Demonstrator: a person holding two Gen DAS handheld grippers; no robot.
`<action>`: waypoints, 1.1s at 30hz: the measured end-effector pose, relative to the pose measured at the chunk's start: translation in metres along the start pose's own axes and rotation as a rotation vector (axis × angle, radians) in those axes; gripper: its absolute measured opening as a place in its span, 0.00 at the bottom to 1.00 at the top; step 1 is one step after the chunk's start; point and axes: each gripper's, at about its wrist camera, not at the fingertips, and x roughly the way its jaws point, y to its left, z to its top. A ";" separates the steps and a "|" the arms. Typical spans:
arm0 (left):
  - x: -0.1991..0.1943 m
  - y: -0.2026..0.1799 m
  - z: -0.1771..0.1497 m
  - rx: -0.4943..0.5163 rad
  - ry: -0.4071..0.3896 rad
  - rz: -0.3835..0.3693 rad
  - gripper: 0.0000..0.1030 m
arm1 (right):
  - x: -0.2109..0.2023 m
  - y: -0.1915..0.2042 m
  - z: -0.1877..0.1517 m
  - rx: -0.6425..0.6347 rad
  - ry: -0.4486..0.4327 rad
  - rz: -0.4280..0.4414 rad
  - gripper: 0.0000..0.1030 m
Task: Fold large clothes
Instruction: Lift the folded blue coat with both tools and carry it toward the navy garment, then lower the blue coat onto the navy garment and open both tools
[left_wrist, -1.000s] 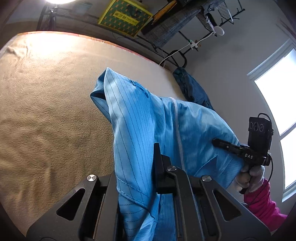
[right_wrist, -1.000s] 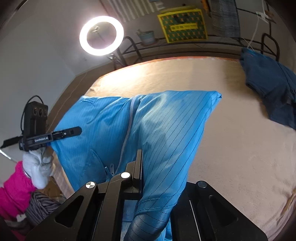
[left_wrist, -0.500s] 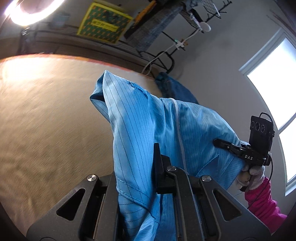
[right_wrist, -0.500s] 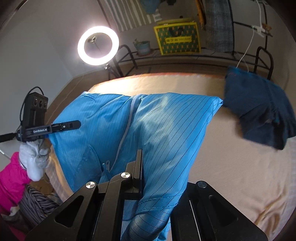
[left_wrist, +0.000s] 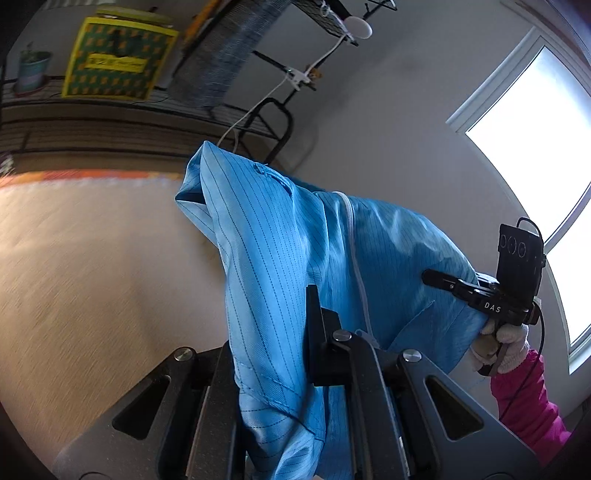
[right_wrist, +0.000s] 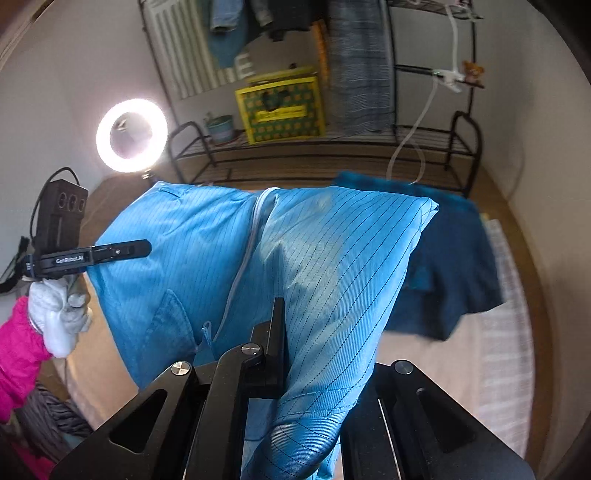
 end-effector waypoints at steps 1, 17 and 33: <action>0.007 -0.005 0.007 0.001 -0.002 -0.005 0.04 | 0.001 -0.011 0.004 0.005 -0.004 -0.014 0.04; 0.153 -0.024 0.126 0.090 -0.059 -0.002 0.04 | 0.031 -0.136 0.088 0.006 -0.093 -0.150 0.04; 0.215 0.021 0.127 0.056 -0.033 0.104 0.06 | 0.102 -0.207 0.090 0.060 -0.080 -0.147 0.09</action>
